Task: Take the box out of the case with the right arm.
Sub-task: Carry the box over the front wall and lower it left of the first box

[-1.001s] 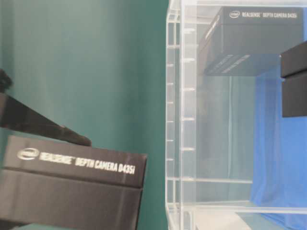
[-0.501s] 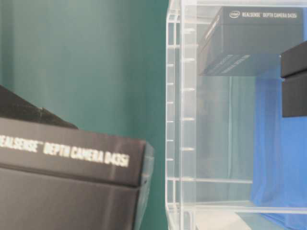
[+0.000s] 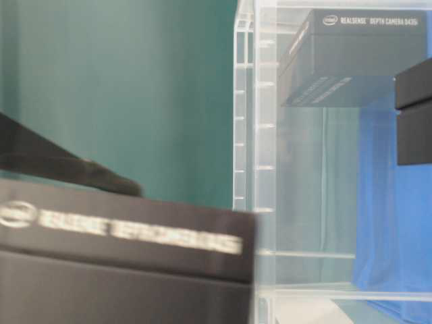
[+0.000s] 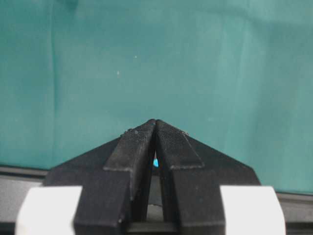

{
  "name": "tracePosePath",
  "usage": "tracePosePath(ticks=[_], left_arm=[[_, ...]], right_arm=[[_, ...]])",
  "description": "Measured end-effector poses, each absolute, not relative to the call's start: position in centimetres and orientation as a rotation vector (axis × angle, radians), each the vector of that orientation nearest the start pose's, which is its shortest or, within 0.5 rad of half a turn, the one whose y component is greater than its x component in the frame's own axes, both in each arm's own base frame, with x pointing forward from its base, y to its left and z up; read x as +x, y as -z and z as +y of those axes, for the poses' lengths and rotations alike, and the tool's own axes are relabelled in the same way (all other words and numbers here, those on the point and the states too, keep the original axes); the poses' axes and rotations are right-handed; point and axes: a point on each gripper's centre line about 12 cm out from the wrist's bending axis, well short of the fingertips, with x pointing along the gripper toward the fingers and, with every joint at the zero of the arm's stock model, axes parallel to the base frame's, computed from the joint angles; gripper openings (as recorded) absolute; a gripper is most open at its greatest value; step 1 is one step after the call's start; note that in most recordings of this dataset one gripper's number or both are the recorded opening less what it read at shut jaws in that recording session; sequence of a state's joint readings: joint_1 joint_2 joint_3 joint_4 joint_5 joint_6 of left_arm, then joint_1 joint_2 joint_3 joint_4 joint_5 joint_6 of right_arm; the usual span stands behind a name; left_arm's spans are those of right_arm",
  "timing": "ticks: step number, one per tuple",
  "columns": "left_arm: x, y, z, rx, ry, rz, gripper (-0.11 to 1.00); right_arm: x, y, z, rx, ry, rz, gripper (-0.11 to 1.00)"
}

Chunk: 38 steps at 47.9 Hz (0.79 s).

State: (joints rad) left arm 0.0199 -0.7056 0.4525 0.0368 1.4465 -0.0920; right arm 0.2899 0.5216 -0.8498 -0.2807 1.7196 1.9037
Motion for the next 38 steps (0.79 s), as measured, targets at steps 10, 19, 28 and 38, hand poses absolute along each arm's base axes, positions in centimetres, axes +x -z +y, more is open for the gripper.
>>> tracePosePath(ticks=[10,19,28,38], left_arm=[[18.7,-36.1,0.8,-0.067,-0.103,1.172,0.00],[18.8,-36.1,0.8,-0.068,-0.101,1.163,0.00],[18.7,-36.1,0.8,-0.068,-0.101,1.164,0.00],[18.8,-36.1,0.8,-0.067,-0.102,1.163,0.00]], right_arm=[[49.9,-32.5,12.0,1.248,1.205,0.870,0.68],[50.6,-30.0,12.5,1.244,1.216,0.913,0.68],[51.9,-25.8,12.6,1.267,1.209,0.939,0.68],[52.3,-22.2,12.2,1.296,1.221,0.949,0.67]])
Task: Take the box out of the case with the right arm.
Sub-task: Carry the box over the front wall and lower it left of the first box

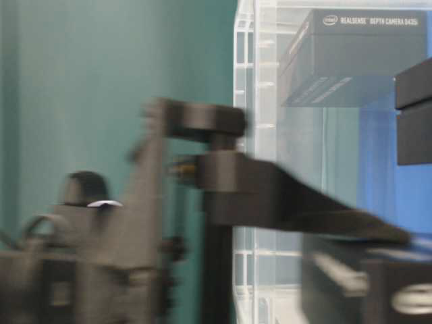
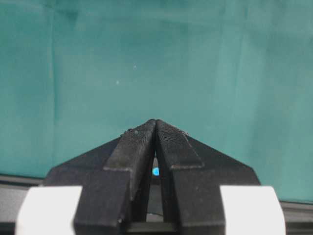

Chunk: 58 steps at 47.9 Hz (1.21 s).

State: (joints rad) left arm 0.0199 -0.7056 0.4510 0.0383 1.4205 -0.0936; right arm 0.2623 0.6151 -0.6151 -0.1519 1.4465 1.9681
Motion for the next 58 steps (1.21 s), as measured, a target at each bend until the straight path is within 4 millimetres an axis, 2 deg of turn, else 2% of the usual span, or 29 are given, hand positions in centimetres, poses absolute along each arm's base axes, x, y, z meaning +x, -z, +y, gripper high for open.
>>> tracePosePath(ticks=[5,14,43,50,53,58], left_arm=[[18.7,-36.0,0.8,-0.067,-0.102,1.164,0.00],[18.7,-36.1,0.8,-0.067,-0.102,1.164,0.00],[18.9,-36.1,0.8,-0.067,-0.102,1.154,0.00],[18.8,-36.2,0.8,-0.067,-0.102,1.152,0.00],[18.8,-36.1,0.8,-0.067,-0.102,1.152,0.00],[18.9,-36.1,0.8,-0.066,-0.101,1.154,0.00]], right_arm=[[52.2,-20.4,12.1,1.305,1.223,0.968,0.67],[52.2,-19.3,11.9,1.318,1.217,0.977,0.67],[52.3,-19.1,11.8,1.338,1.210,0.982,0.68],[52.6,-19.3,11.9,1.354,1.191,0.973,0.91],[52.6,-19.2,11.9,1.353,1.190,0.971,0.94],[52.6,-19.2,11.9,1.355,1.187,0.970,0.92]])
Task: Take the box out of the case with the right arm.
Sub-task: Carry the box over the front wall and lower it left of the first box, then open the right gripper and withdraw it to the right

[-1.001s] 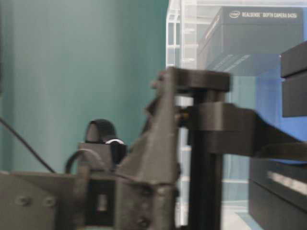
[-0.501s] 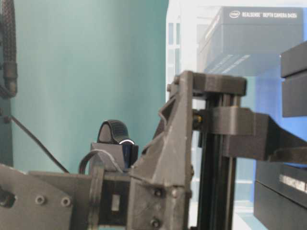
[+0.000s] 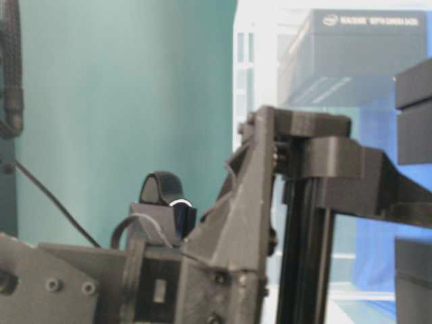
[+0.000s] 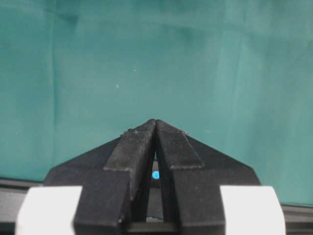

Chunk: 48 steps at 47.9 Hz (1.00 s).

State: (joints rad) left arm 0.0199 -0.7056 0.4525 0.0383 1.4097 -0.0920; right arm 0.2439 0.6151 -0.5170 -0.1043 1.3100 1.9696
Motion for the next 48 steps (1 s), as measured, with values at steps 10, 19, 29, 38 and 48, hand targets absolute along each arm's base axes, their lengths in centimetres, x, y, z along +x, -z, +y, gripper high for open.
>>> tracePosePath(ticks=[10,19,29,38,48], left_arm=[[18.9,-36.2,0.8,-0.067,-0.102,1.152,0.00],[18.9,-36.1,0.8,-0.068,-0.103,1.153,0.00],[18.9,-36.1,0.8,-0.068,-0.103,1.157,0.00],[18.9,-36.1,0.8,-0.070,-0.101,1.154,0.00],[18.8,-36.1,0.8,-0.070,-0.101,1.155,0.00]], right_arm=[[52.6,-19.2,11.8,1.347,1.188,0.973,0.92],[51.9,-21.6,11.7,1.345,1.185,0.965,0.92],[50.7,-27.2,10.8,1.315,1.186,0.914,0.91],[50.3,-28.4,10.6,1.267,1.190,0.934,0.91],[49.6,-28.3,10.3,1.219,1.233,0.973,0.91]])
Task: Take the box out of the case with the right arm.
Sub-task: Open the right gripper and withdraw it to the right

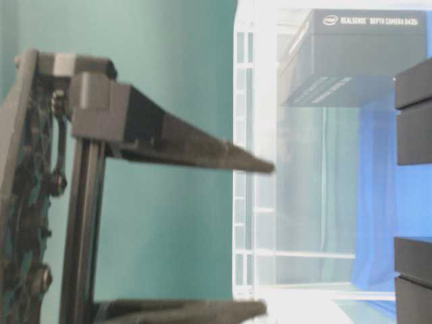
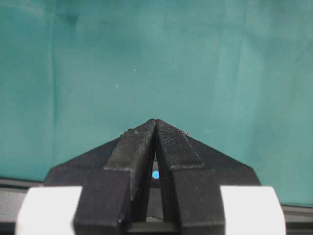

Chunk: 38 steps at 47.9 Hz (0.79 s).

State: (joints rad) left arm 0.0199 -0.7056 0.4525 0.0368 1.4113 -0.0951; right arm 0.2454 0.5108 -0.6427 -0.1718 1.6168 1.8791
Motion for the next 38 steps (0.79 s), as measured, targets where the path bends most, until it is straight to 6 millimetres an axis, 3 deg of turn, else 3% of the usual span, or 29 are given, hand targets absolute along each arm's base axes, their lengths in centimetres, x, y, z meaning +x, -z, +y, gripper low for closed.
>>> tracePosePath(ticks=[7,20,38], left_arm=[[18.8,-36.2,0.8,-0.069,-0.103,1.150,0.00],[18.8,-36.1,0.8,-0.074,-0.106,1.155,0.00],[18.9,-36.0,0.8,-0.066,-0.101,1.161,0.00]], right_arm=[[48.3,-28.6,10.4,1.195,1.258,0.994,0.91],[43.7,-29.9,10.9,1.212,1.261,0.988,0.91],[33.3,-30.5,10.9,1.255,1.307,0.997,0.91]])
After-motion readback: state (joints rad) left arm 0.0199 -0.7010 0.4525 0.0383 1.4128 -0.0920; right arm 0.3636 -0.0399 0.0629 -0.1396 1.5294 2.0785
